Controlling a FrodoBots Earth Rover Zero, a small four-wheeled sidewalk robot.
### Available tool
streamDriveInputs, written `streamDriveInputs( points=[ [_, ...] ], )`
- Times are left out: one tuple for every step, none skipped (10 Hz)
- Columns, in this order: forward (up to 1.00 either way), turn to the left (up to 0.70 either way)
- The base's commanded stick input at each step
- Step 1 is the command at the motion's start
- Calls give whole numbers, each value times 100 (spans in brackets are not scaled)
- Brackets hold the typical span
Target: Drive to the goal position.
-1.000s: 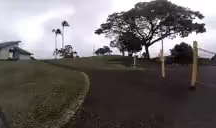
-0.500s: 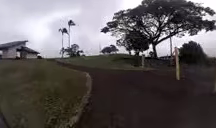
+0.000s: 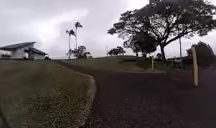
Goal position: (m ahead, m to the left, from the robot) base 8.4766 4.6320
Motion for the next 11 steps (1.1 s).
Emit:
streamDriveInputs(
  points=[
    [100,-22],
    [100,-8],
    [100,-32],
    [100,-35],
    [100,-12],
    [100,0],
    [100,0],
    [100,0],
    [100,0],
    [100,0],
    [100,12]
  ],
)
